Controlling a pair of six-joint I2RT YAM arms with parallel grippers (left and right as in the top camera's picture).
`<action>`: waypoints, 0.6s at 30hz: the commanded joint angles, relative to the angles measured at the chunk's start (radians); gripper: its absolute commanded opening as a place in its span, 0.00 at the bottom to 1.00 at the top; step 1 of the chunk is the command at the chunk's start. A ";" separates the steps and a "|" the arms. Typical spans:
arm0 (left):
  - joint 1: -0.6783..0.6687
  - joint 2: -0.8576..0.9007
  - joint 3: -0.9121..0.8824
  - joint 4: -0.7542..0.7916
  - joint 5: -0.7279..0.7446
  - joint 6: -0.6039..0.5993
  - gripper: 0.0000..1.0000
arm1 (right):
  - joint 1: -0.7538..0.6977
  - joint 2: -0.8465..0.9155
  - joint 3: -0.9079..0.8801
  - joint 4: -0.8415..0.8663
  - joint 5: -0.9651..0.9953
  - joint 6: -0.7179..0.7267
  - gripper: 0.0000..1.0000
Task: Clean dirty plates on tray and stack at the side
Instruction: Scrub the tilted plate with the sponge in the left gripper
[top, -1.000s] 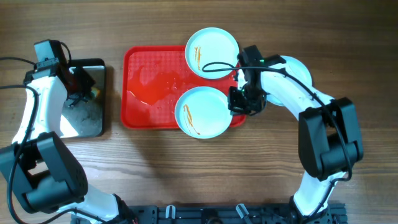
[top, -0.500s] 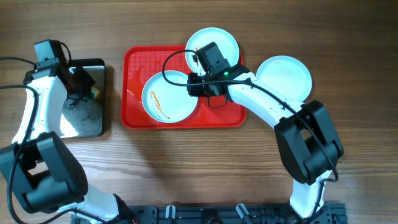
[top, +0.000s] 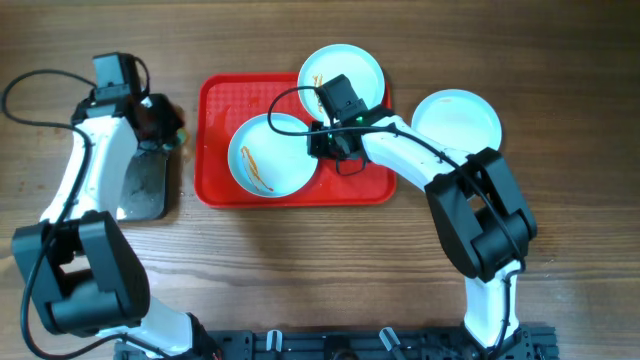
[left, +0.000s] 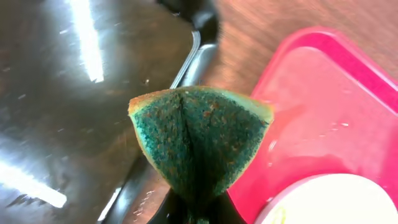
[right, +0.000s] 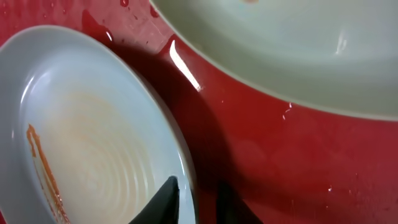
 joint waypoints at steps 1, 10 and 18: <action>-0.061 0.004 -0.005 0.021 0.009 -0.019 0.04 | 0.000 0.047 0.017 0.033 0.021 0.051 0.10; -0.196 0.010 -0.005 0.112 0.008 -0.073 0.04 | 0.008 0.052 0.016 0.084 0.022 0.197 0.04; -0.272 0.204 -0.005 0.227 0.014 0.094 0.04 | 0.008 0.052 0.017 0.085 -0.015 0.153 0.04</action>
